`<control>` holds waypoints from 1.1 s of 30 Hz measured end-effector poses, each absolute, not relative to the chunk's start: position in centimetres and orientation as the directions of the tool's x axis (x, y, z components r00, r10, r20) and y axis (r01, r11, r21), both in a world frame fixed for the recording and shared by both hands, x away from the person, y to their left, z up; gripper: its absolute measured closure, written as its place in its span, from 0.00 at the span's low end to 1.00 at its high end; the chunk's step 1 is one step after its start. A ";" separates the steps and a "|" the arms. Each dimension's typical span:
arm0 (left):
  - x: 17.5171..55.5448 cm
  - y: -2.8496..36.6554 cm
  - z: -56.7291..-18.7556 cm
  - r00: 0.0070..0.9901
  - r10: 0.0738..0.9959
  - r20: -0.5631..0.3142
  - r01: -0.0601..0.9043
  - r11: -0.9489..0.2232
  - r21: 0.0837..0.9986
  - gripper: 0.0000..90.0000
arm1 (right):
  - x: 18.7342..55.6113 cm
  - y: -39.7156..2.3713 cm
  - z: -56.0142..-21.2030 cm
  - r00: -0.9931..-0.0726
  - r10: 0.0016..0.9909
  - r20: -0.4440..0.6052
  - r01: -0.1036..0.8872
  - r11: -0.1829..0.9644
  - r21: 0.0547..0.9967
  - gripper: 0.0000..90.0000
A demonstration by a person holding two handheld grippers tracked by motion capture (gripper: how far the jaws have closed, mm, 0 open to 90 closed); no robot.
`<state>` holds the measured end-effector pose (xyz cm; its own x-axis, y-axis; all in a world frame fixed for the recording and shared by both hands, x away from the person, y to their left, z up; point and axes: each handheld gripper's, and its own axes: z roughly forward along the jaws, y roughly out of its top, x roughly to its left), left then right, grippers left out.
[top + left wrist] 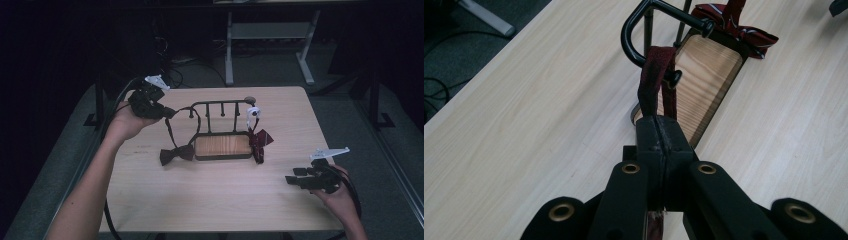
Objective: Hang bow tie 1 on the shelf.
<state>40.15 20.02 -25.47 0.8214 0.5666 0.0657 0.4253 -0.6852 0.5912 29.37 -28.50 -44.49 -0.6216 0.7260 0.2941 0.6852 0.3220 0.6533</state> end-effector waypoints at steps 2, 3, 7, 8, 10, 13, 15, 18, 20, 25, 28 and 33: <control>40.3 20.0 -25.5 0.821 0.568 0.063 0.429 -0.684 0.590 0.99 | 29.4 -28.5 -44.5 -0.621 0.726 0.294 0.685 0.321 0.654 0.50; 40.5 19.9 -25.5 0.817 0.574 0.062 0.435 -0.683 0.587 0.99 | 29.3 -28.5 -44.5 -0.617 0.728 0.298 0.690 0.318 0.651 0.50; 40.8 19.8 -25.5 0.817 0.572 0.068 0.437 -0.692 0.575 0.99 | 29.4 -28.6 -44.5 -0.616 0.728 0.300 0.689 0.315 0.652 0.50; 40.9 19.8 -25.5 0.814 0.577 0.068 0.441 -0.690 0.574 0.99 | 29.4 -28.6 -44.5 -0.617 0.728 0.299 0.688 0.315 0.653 0.50; 41.1 19.7 -25.6 0.809 0.583 0.073 0.447 -0.692 0.567 0.99 | 29.4 -28.6 -44.5 -0.617 0.728 0.300 0.689 0.315 0.652 0.50; 41.6 19.8 -25.9 0.802 0.593 0.067 0.462 -0.688 0.559 0.99 | 29.4 -28.6 -44.5 -0.617 0.727 0.301 0.688 0.313 0.654 0.50; 41.9 19.8 -26.1 0.801 0.594 0.066 0.467 -0.691 0.551 0.99 | 29.4 -28.6 -44.5 -0.618 0.727 0.301 0.688 0.314 0.655 0.50; 42.2 19.8 -26.3 0.799 0.598 0.064 0.473 -0.690 0.547 0.99 | 29.4 -28.6 -44.5 -0.619 0.726 0.299 0.687 0.317 0.654 0.50; 42.6 19.8 -26.5 0.798 0.600 0.061 0.478 -0.690 0.544 0.99 | 29.4 -28.7 -44.5 -0.620 0.726 0.297 0.686 0.317 0.655 0.50; 42.9 19.7 -26.7 0.796 0.602 0.059 0.483 -0.692 0.537 0.99 | 29.5 -28.7 -44.6 -0.616 0.729 0.299 0.689 0.315 0.653 0.50; 43.1 19.7 -26.9 0.793 0.606 0.055 0.493 -0.694 0.525 0.99 | 29.5 -28.7 -44.6 -0.621 0.726 0.295 0.686 0.321 0.653 0.50; 43.2 19.7 -27.1 0.792 0.608 0.058 0.496 -0.695 0.520 0.97 | 29.5 -28.7 -44.7 -0.620 0.727 0.295 0.686 0.320 0.654 0.50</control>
<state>43.21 19.70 -27.06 0.7917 0.6082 0.0576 0.4963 -0.6952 0.5200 29.49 -28.73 -44.67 -0.6205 0.7265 0.2952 0.6856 0.3198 0.6540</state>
